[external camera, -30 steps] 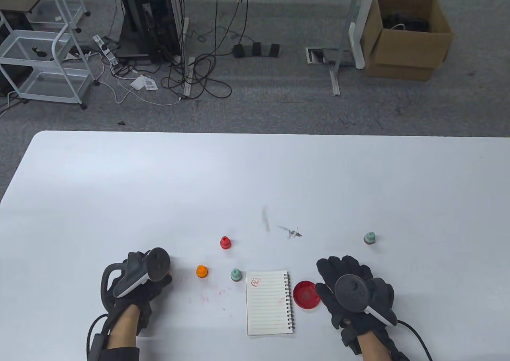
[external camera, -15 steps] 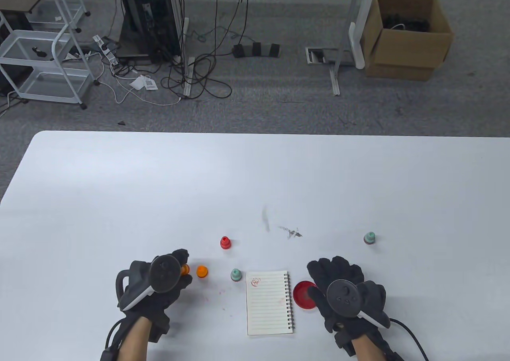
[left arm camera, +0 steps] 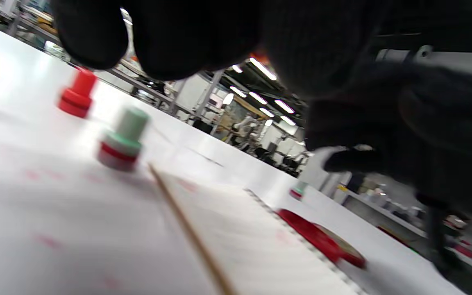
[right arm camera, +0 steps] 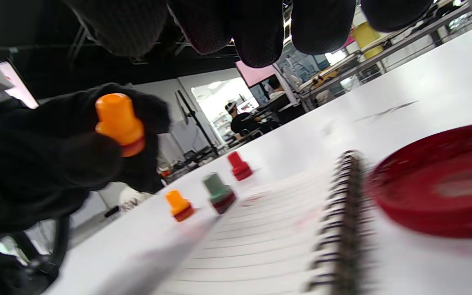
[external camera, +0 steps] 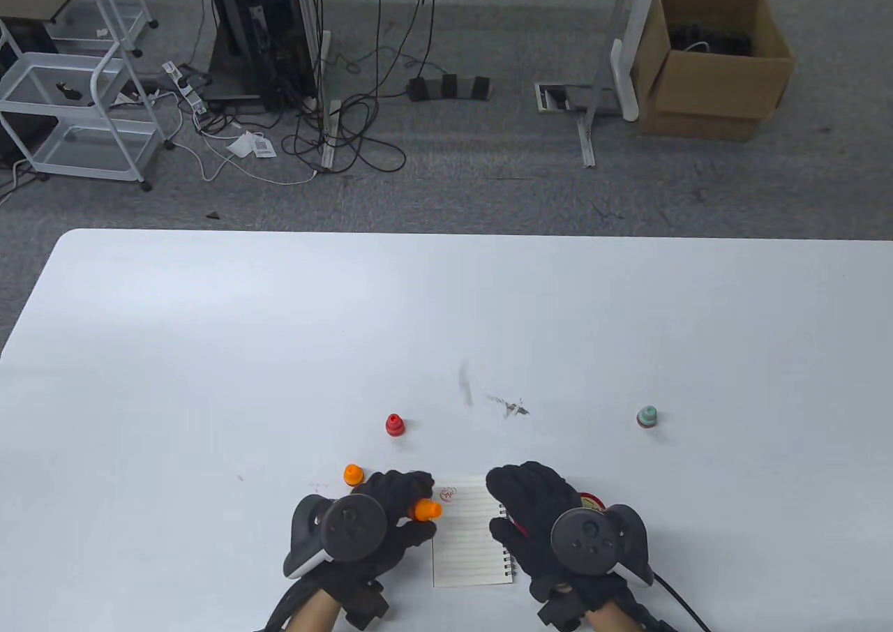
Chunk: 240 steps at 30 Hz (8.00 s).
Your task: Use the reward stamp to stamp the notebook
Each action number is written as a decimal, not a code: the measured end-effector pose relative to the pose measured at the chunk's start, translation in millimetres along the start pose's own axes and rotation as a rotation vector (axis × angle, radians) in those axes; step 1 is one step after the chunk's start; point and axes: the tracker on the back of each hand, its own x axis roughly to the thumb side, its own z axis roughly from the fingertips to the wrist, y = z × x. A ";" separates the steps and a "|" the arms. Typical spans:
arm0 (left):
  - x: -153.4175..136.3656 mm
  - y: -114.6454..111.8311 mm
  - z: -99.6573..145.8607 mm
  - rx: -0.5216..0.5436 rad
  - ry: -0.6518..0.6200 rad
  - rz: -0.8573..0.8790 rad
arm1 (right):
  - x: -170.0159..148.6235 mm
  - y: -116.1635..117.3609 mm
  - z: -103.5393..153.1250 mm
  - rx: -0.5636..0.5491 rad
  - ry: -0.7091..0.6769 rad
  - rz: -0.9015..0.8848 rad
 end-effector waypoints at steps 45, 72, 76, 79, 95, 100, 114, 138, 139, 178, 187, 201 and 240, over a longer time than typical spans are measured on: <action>5.6 -12.4 6.3 -0.012 -0.061 0.241 | 10.4 22.8 -6.8 -0.024 0.020 -0.246; -16.0 -14.5 8.4 -0.178 0.076 -0.164 | 5.3 13.4 -5.2 -0.073 0.022 -0.238; -16.4 -22.0 7.1 -0.304 0.103 -0.232 | 5.0 13.0 -4.9 -0.076 0.022 -0.236; -15.3 -25.2 6.4 -0.332 0.101 -0.263 | 4.9 12.9 -4.7 -0.075 0.021 -0.233; -11.6 -29.5 7.3 -0.395 0.117 -0.346 | 4.1 11.8 -4.6 -0.076 0.019 -0.227; -10.2 -26.9 8.5 -0.364 0.100 -0.342 | 3.2 7.5 -4.3 -0.098 0.016 -0.212; -14.2 35.9 25.1 0.052 0.092 -0.377 | -17.8 -23.2 1.2 -0.224 0.053 -0.040; -72.4 51.3 40.0 0.078 0.194 -0.500 | -33.5 -6.3 -7.0 0.103 0.118 0.347; -72.3 51.1 40.1 0.078 0.194 -0.498 | -33.6 -5.0 -7.2 0.113 0.116 0.348; -69.5 54.1 42.0 0.091 0.188 -0.484 | -34.4 11.6 -18.2 0.220 0.179 0.455; -69.5 56.7 43.4 0.108 0.185 -0.477 | -37.2 -16.7 -10.9 0.035 0.180 0.266; -68.4 64.3 48.3 0.151 0.180 -0.462 | 4.2 -9.5 -51.5 0.078 0.062 0.303; -66.4 68.7 48.6 0.137 0.183 -0.463 | 1.2 42.1 -111.8 0.432 0.189 0.522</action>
